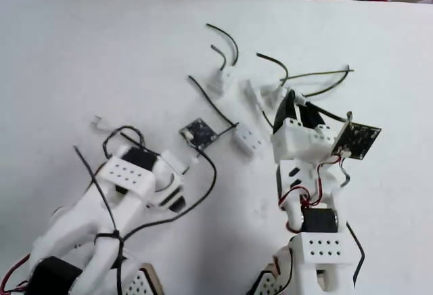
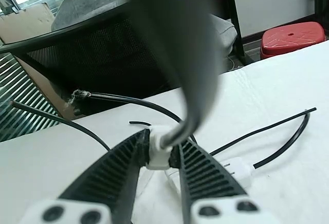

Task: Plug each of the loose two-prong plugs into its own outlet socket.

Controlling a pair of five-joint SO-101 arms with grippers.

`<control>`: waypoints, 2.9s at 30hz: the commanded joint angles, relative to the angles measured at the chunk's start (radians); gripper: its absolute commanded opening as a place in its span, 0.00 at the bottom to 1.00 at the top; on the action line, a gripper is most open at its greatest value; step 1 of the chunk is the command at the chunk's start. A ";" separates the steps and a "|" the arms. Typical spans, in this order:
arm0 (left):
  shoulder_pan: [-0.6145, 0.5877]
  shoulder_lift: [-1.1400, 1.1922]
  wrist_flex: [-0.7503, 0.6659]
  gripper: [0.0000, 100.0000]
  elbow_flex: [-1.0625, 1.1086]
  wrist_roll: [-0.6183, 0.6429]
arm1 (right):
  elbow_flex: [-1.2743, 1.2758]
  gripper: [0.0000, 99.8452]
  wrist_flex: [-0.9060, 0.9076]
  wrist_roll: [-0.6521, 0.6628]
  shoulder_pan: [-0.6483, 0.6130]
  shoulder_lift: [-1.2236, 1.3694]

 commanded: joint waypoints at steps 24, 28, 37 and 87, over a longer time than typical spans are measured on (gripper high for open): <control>-0.364 -0.018 0.066 0.25 -0.279 -0.126 | -0.031 0.02 -0.015 0.003 0.007 -0.013; -0.286 -0.015 0.163 0.25 -0.270 -0.215 | -0.031 0.02 -0.015 0.005 0.007 -0.013; -0.265 -0.012 -0.058 0.24 -0.095 -0.219 | -0.031 0.02 -0.015 0.005 0.007 -0.013; -0.145 0.300 0.324 0.28 -0.671 0.043 | -0.031 0.02 0.041 0.083 -0.093 -0.012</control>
